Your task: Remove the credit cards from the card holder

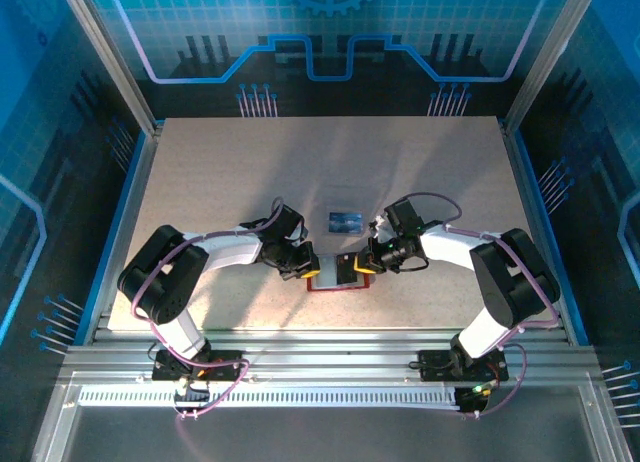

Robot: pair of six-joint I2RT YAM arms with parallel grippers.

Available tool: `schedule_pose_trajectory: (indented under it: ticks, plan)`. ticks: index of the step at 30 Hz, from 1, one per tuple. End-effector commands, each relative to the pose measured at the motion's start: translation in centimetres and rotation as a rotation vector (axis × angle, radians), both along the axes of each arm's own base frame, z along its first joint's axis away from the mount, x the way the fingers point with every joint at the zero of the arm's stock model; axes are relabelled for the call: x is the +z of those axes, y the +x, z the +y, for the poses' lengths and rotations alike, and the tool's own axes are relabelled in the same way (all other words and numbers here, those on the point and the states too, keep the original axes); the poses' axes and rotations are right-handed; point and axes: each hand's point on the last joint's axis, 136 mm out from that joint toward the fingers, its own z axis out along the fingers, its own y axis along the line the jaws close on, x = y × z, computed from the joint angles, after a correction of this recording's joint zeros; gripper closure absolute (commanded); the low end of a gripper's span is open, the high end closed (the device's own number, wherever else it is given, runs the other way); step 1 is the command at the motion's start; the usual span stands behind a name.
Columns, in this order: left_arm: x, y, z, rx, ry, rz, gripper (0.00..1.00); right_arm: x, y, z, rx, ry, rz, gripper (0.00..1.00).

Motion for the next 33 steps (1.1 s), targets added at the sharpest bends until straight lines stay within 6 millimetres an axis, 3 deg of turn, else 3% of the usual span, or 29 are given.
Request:
schedule_pose_trajectory:
  ticks: [1, 15, 22, 33]
  plan:
    - [-0.4, -0.6, 1.1, 0.005, 0.049, 0.030, 0.91, 0.0, -0.1, -0.9, 0.001, -0.039, -0.005, 0.95]
    - [-0.2, -0.2, 0.9, 0.010, 0.042, 0.019, 0.90, 0.5, 0.2, -0.1, 0.020, -0.023, -0.005, 0.94]
    - [0.9, 0.2, 0.6, 0.012, 0.024, -0.004, 0.80, 0.6, -0.1, 0.9, 0.013, 0.022, 0.015, 0.80]
    - [2.5, 0.6, 0.5, 0.017, 0.016, -0.036, 0.80, 0.6, -0.3, 1.7, 0.008, 0.048, 0.024, 0.83]
